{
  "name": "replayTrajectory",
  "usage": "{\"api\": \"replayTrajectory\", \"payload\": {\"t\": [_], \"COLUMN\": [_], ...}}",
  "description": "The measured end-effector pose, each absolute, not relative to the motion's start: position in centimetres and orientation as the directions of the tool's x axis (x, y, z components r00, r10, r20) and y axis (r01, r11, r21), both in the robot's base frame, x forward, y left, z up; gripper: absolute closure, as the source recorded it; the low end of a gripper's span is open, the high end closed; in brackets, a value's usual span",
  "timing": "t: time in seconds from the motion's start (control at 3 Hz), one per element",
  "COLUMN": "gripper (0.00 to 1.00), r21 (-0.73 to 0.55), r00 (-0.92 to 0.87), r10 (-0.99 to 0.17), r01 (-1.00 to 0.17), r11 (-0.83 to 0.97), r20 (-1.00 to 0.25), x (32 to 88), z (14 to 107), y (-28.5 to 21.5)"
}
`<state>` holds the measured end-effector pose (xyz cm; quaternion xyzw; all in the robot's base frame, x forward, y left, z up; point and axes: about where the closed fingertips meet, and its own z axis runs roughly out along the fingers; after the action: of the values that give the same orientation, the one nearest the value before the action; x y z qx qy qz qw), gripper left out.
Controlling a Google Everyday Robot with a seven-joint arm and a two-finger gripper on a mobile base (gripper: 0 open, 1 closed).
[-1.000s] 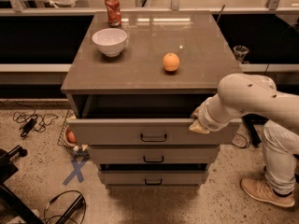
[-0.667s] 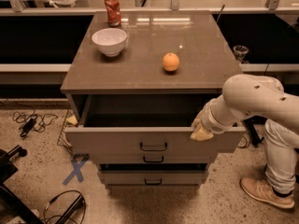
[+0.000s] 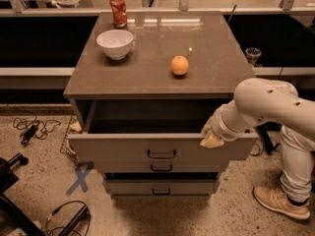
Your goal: Open top drawer
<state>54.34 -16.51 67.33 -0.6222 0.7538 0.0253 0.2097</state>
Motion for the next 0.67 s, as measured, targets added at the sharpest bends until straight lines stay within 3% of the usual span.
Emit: {"api": "replayTrajectory", "payload": {"t": [0.67], "gripper": [1.00], "r21": [-0.202], "r00": [-0.126], "r10": [-0.925], "r01": [-0.957], "r11": [0.209], "r20": [-0.359], "x": [53.1], "z": [67.2], "y": [-16.4]}}
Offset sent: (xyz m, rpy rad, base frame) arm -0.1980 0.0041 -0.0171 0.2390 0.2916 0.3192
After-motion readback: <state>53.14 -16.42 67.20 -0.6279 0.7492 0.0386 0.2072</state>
